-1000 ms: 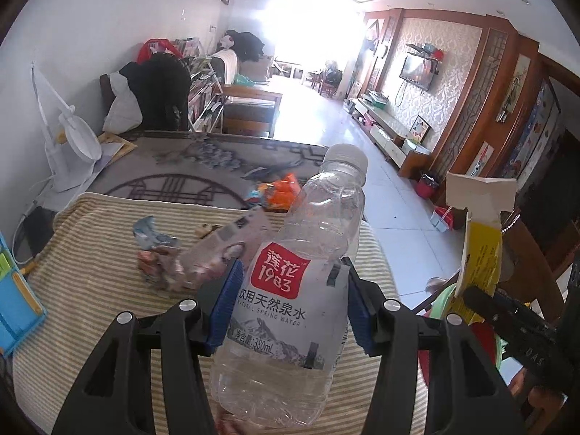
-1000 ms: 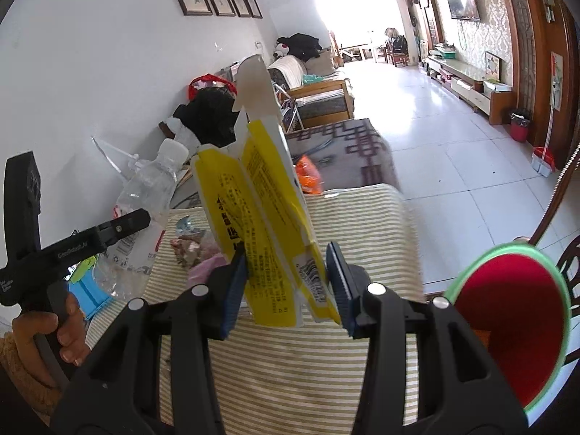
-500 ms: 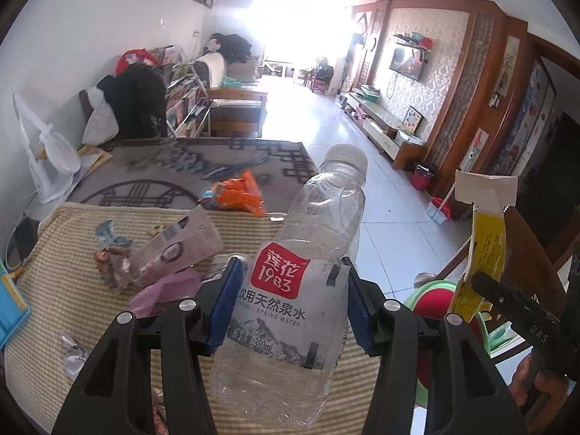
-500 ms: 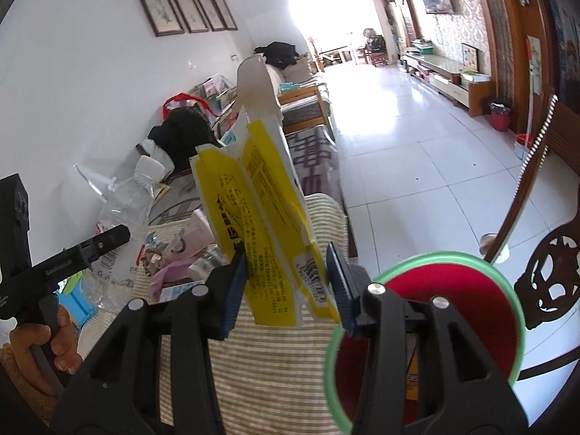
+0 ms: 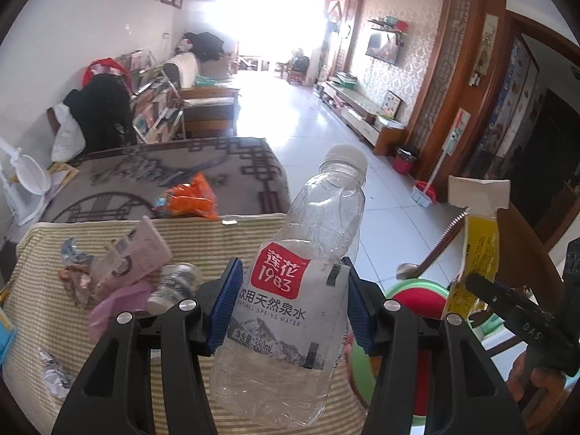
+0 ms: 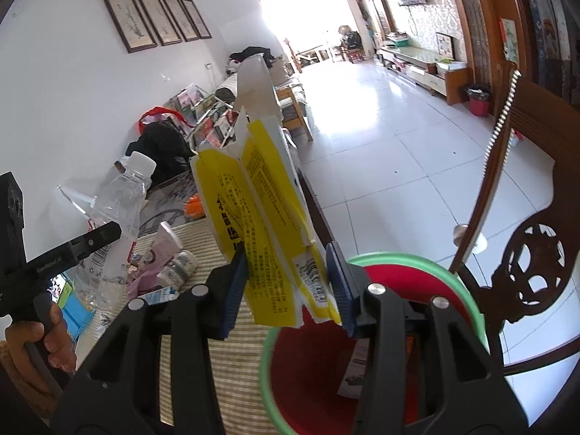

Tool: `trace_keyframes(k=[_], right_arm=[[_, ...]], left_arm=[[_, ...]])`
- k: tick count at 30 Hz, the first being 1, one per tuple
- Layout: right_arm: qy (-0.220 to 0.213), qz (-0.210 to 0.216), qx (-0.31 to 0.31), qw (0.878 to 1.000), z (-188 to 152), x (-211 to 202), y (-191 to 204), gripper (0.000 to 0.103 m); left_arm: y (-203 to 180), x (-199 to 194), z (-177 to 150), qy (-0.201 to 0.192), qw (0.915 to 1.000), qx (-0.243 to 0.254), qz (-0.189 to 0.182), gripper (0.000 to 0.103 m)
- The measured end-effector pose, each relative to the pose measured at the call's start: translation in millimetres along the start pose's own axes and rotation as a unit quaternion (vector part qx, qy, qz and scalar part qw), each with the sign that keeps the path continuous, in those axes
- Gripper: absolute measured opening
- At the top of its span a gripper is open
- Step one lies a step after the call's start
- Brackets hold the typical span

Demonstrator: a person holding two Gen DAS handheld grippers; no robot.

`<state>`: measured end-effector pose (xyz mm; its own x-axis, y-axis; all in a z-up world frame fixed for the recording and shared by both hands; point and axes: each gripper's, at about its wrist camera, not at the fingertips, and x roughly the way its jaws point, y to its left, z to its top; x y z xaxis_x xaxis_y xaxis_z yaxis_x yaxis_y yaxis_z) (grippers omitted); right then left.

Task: Collect trash
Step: 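Carry the yellow wrapper to the red bin and release it with the right tool, then grasp the crumpled grey paper with the left tool while the right tool grasps the brown paper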

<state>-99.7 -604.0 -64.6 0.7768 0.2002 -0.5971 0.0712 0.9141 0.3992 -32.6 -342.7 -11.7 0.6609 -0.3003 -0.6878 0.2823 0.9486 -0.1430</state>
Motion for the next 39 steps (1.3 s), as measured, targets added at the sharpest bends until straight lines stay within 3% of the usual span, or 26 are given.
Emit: trace_keyframes(k=[4,9,14,17,18,19,22,28,33,39], right_arm=[[0.006,-0.017,0.018,1.000,-2,-1,-18,0.043],[0.021,-0.048,0.039,0.998,-8,-5,-42,0.043],[0.041,-0.074,0.060,0.995,-23,-8,-62,0.043],[0.069,-0.084,0.061,0.992,-32,-4,-69,0.049],[0.074,-0.095,0.057,0.991,-34,-3,-69,0.062],[0.068,-0.108,0.055,0.990,-36,-6,-68,0.069],[0.051,-0.112,0.052,0.991,-36,-15,-63,0.069],[0.043,-0.104,0.040,0.993,-33,-16,-46,0.069],[0.063,-0.082,0.017,0.995,-33,7,-13,0.069],[0.102,-0.042,-0.029,0.993,-43,47,48,0.069]], left_arm=[[-22,24,-13,0.037,0.9989,0.011,-0.026,0.051],[-55,61,-39,0.110,0.9902,0.018,-0.084,0.051],[-86,71,-54,0.136,0.9818,0.055,-0.121,0.052],[-97,80,-60,0.164,0.9742,0.069,-0.139,0.060],[-98,81,-61,0.166,0.9745,0.068,-0.135,0.074],[-95,80,-62,0.162,0.9757,0.062,-0.134,0.076],[-80,75,-56,0.147,0.9794,0.042,-0.131,0.076],[-33,58,-45,0.113,0.9895,0.004,-0.090,0.075],[16,40,-51,0.093,0.9942,-0.025,-0.046,0.075],[95,18,-68,0.081,0.9942,-0.069,0.014,0.075]])
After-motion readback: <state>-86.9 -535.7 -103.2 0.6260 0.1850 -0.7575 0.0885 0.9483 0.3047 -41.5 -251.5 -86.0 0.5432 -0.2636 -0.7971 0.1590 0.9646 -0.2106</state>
